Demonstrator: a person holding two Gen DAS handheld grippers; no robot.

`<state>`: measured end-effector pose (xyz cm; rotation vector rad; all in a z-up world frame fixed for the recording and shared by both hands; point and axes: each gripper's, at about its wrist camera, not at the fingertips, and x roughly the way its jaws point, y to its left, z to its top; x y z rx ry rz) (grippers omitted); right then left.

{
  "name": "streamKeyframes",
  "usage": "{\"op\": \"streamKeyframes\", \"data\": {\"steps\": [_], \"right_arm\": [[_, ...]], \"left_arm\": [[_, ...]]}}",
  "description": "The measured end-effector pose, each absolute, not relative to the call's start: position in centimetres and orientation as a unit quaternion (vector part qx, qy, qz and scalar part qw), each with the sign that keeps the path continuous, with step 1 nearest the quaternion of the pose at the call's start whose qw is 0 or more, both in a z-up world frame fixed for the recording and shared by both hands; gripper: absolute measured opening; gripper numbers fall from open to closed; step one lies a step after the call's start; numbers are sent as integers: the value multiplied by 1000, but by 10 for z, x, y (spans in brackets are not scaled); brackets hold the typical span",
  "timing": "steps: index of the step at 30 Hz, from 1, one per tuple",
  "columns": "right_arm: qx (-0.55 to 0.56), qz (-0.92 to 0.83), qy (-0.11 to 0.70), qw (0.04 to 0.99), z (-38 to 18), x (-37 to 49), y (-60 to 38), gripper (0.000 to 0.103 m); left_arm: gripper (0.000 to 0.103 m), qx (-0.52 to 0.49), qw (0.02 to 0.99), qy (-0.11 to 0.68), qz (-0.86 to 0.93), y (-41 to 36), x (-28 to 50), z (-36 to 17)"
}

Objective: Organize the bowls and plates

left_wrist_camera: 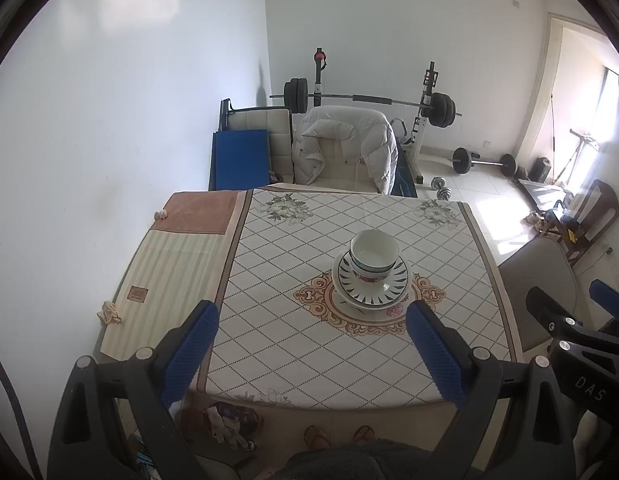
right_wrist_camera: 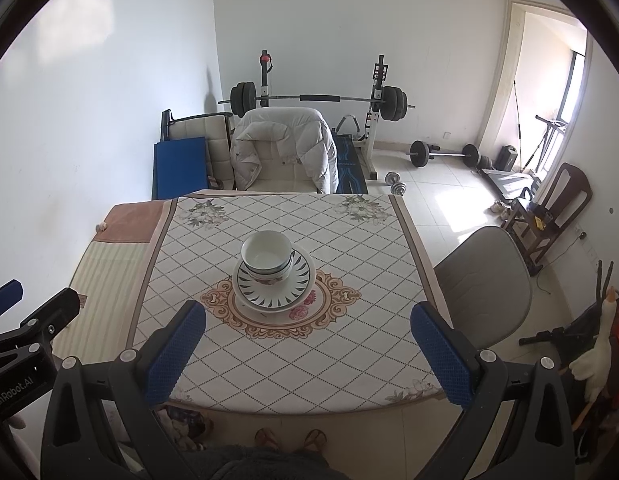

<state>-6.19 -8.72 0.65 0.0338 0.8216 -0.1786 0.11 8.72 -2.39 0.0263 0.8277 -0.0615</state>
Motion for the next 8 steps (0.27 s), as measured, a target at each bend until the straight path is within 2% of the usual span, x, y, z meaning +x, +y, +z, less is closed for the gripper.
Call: {"op": "streamKeyframes", "data": {"steps": [8], "right_arm": [[16, -84, 400, 913, 8, -59, -85, 103]], "left_arm": [[96, 17, 918, 394, -26, 89, -2, -24]]}}
